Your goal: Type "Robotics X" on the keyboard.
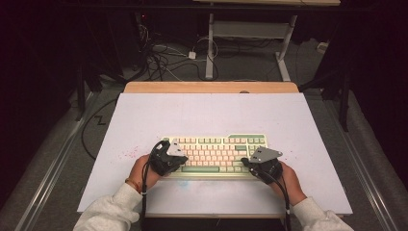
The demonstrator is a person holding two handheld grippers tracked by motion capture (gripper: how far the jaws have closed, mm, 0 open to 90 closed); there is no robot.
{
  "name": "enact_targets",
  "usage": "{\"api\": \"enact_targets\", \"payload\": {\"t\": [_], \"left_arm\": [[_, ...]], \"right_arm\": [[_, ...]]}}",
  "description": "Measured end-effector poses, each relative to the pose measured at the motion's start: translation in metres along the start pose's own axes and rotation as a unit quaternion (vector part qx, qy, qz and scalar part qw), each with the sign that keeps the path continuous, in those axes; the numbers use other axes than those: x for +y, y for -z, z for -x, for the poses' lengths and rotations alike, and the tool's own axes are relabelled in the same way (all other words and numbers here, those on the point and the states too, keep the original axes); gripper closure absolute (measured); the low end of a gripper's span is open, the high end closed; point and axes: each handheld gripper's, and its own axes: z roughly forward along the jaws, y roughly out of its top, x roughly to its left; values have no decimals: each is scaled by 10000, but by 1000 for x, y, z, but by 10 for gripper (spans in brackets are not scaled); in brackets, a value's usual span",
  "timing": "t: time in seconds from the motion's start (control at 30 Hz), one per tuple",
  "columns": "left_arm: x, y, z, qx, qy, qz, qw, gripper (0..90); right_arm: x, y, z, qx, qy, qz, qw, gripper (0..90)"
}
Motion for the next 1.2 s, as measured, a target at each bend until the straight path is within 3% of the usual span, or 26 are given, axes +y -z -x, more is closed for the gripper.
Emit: {"api": "enact_targets", "payload": {"t": [0.3, 0.53, 0.87, 0.97, 1.2], "left_arm": [[-2, -3, 1, 49, -32, -50, 10000, 878], [0, 8, 3, 170, -52, 242, 9995, 877], [-1, 14, 4, 414, -91, 509, 9978, 875], [-4, 15, 3, 526, -48, 625, 9967, 874], [-7, 17, 5, 662, -168, 812, 9944, 802]], "right_arm": [[0, 0, -1, -5, 12, -9, 10000, 900], [2, 2, -1, 21, 25, -3, 10000, 900], [10, 20, 3, -55, -68, 427, 9990, 900], [11, 22, 5, -122, -90, 514, 9986, 879], [13, 27, 6, -176, -83, 729, 9972, 800]]}}
